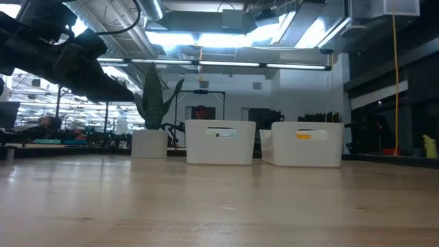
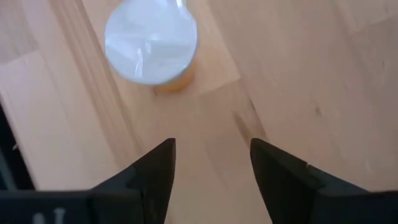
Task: Pick and place medicine bottles into bin by pill shape (circle, oval)
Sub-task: Put the orange pill bottle into the right white bin
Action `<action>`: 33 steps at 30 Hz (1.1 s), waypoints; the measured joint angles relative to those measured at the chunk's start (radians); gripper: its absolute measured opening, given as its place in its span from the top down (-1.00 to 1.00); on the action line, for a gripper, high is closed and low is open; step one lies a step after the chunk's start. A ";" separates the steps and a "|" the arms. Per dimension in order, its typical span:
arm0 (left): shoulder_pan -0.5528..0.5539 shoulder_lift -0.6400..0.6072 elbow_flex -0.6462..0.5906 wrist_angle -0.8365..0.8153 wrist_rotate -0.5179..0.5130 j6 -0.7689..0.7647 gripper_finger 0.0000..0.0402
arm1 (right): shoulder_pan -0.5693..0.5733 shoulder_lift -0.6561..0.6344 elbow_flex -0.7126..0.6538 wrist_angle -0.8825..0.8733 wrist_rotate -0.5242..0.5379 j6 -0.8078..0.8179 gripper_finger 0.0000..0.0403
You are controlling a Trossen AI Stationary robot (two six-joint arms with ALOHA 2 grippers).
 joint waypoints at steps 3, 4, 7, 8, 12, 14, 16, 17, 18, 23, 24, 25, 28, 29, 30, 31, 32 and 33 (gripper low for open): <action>0.000 0.000 0.000 0.000 0.000 0.000 0.23 | -0.004 0.000 0.000 -0.001 0.010 -0.001 -0.16; 0.000 0.000 0.000 0.000 0.000 0.000 0.23 | -0.004 0.000 0.000 -0.003 0.012 -0.001 -0.21; 0.000 0.000 0.000 0.000 0.000 0.000 0.23 | -0.003 0.000 0.000 -0.010 0.033 -0.002 -0.37; 0.000 0.000 0.000 0.000 0.000 0.000 0.23 | -0.003 0.000 0.000 -0.011 0.037 -0.001 -0.42; 0.000 0.000 0.000 0.000 0.000 0.000 0.23 | -0.003 0.000 0.000 -0.007 0.037 -0.001 -0.53; 0.000 0.000 0.000 0.000 0.000 0.000 0.23 | -0.003 0.000 0.000 0.010 0.042 -0.001 -0.54; 0.000 0.000 0.000 0.000 0.000 0.000 0.23 | -0.004 0.000 0.000 0.031 0.031 -0.046 -0.54; 0.000 0.000 0.000 0.000 0.000 0.000 0.23 | -0.007 0.000 0.000 0.047 -0.002 -0.105 -0.54; 0.000 0.000 0.000 0.000 0.000 0.000 0.23 | -0.010 0.000 0.000 0.062 -0.040 -0.170 -0.54; 0.000 0.000 0.000 0.000 0.000 0.000 0.23 | -0.044 0.000 0.000 0.068 -0.044 -0.367 -0.55; 0.000 0.000 0.000 0.000 0.000 0.000 0.23 | -0.056 0.000 0.000 0.069 -0.034 -0.392 -0.55; 0.000 0.000 0.000 0.000 0.000 0.000 0.23 | -0.069 0.000 0.000 0.075 -0.029 -0.415 -0.55; 0.000 0.000 0.000 0.000 0.000 0.000 0.23 | -0.104 0.000 0.000 0.129 -0.030 -0.499 -0.55; 0.000 0.000 0.000 0.000 0.000 0.000 0.23 | -0.114 0.000 0.000 0.149 -0.037 -0.528 -0.55; 0.000 0.000 0.000 0.000 0.000 0.000 0.23 | -0.125 0.000 0.000 0.169 -0.046 -0.553 -0.55; 0.000 0.000 0.000 0.000 0.000 0.000 0.23 | -0.136 0.000 0.000 0.186 -0.055 -0.572 -0.55; 0.000 0.000 0.000 0.000 0.000 0.000 0.23 | -0.146 0.000 0.000 0.196 -0.058 -0.581 -0.55; 0.000 0.000 0.000 0.000 0.000 0.000 0.23 | -0.155 0.000 0.000 0.198 -0.058 -0.594 -0.55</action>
